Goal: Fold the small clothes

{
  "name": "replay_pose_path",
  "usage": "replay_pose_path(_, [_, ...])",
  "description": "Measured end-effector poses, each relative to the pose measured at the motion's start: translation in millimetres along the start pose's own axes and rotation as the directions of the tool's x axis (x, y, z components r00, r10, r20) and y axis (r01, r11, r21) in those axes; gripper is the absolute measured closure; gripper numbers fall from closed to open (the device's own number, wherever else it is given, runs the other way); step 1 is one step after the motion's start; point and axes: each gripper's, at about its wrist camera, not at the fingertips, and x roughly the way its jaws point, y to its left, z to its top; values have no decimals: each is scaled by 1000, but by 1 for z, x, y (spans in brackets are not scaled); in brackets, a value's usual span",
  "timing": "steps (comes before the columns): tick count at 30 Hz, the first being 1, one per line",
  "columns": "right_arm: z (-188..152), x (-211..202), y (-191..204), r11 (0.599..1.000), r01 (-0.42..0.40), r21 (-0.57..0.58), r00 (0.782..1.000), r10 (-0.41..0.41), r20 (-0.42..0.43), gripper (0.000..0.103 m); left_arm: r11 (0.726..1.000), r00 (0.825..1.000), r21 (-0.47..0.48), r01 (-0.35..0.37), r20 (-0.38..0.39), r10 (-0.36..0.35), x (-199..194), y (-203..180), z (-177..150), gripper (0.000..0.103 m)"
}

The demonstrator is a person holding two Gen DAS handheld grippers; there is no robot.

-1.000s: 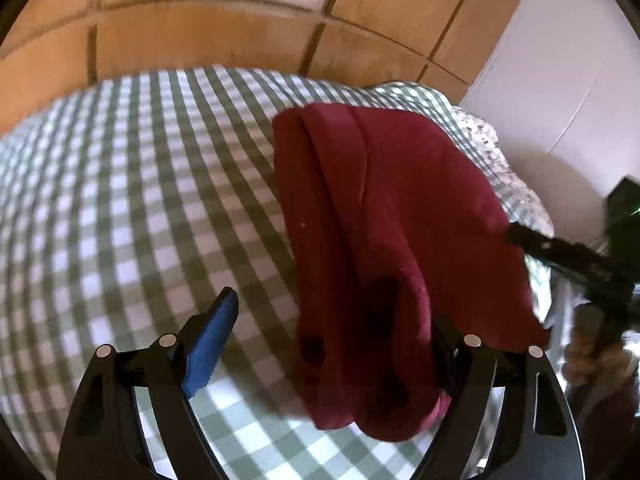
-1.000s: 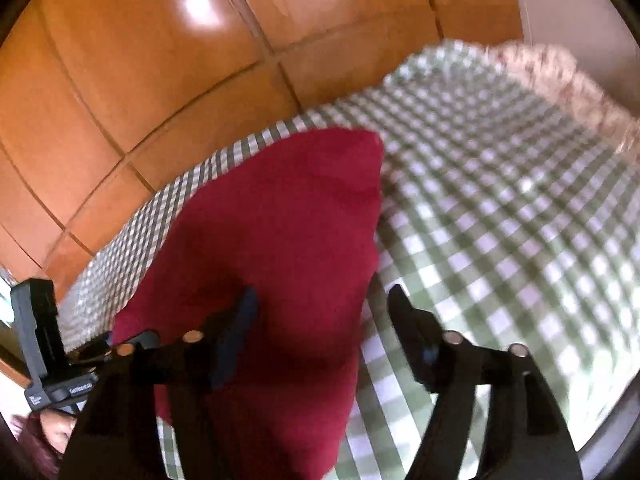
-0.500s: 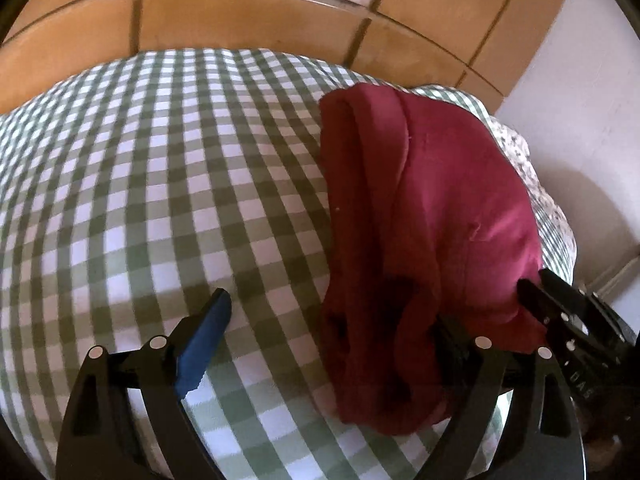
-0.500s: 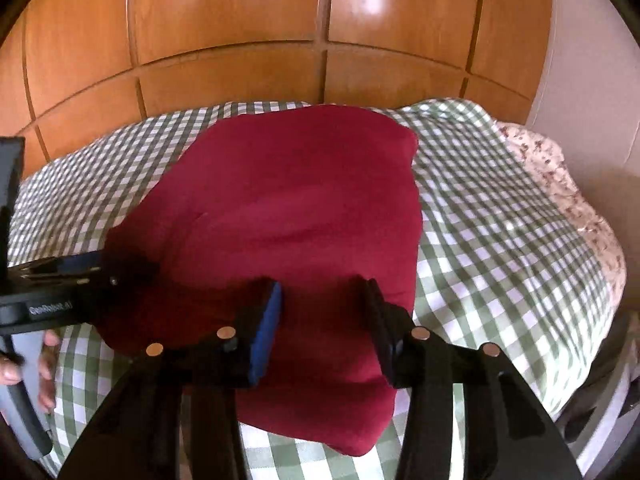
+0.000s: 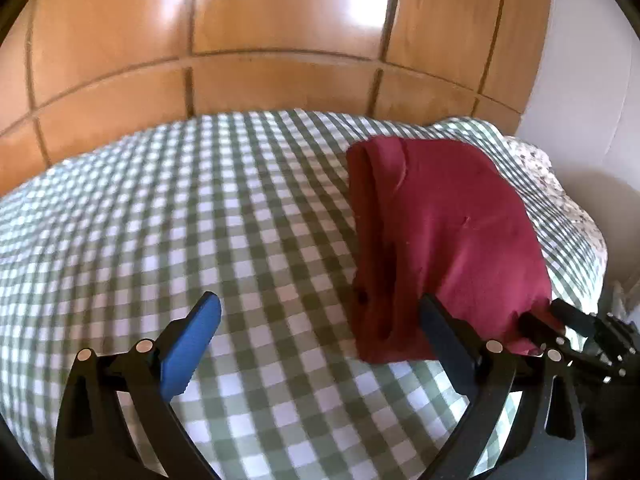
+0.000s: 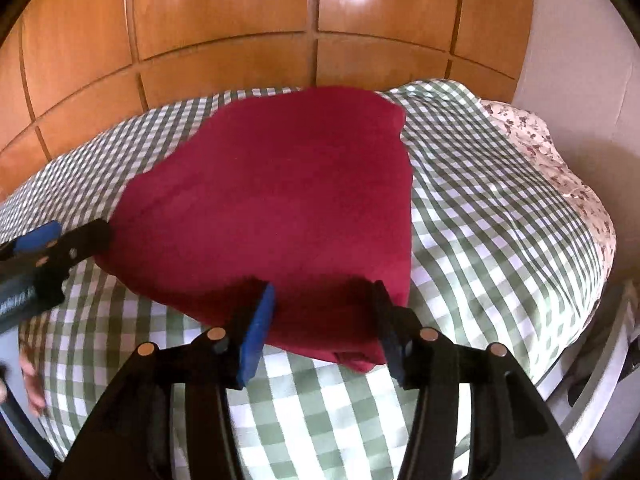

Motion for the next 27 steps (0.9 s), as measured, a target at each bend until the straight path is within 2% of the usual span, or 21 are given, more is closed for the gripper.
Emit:
replay_pose_path(3, [2, -9, -1, 999, 5, 34, 1000, -5, 12, 43, 999, 999, -22, -30, 24, 31, -11, 3, -2, 4])
replay_pose_path(6, [2, -24, -3, 996, 27, 82, 998, -31, 48, 26, 997, 997, -39, -64, 30, 65, -20, 7, -7, 4])
replay_pose_path(12, [1, -52, 1, 985, 93, 146, 988, -110, 113, 6, 994, 994, -54, -98, 51, 101, -35, 11, -16, 4])
replay_pose_path(14, [0, -58, 1, 979, 111, 171, 983, -133, 123, 3, 993, 992, -66, -97, 70, 102, -42, 12, -18, 4])
replay_pose_path(21, [-10, -58, 8, 966, 171, 195, 973, -197, 123, 3, 988, 985, -59, -141, 96, 146, -53, 9, -24, 4])
replay_pose_path(27, [-14, -55, 14, 968, 174, 181, 972, -198, 125, 3, 983, 981, -82, -162, 93, 170, -53, 8, -27, 4])
